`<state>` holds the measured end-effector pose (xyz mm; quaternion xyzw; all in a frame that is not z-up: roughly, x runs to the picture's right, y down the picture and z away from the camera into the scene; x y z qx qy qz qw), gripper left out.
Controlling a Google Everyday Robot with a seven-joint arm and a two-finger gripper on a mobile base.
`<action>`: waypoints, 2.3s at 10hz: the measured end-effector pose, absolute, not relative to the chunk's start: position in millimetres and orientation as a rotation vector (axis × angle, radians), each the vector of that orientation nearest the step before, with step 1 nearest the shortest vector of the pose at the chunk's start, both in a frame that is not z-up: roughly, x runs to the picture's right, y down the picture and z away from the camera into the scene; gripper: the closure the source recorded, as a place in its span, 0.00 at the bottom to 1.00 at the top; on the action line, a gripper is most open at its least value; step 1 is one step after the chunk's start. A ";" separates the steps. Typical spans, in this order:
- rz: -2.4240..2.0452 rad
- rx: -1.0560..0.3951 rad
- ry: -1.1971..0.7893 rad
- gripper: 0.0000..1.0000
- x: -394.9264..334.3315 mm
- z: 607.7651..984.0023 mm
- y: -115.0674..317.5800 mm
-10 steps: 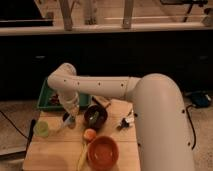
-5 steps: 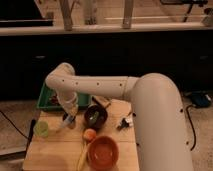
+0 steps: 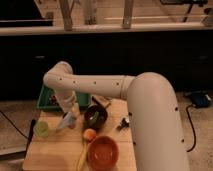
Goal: Place towel in metal cup
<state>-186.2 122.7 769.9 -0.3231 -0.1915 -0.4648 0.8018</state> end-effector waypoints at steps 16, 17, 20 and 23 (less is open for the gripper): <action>-1.015 -0.685 -0.429 0.20 -188.3 773.3 119.6; -1.015 -0.685 -0.429 0.20 -188.2 773.3 119.5; -1.015 -0.685 -0.429 0.20 -188.0 773.5 119.7; -1.015 -0.685 -0.429 0.20 -188.0 773.5 119.7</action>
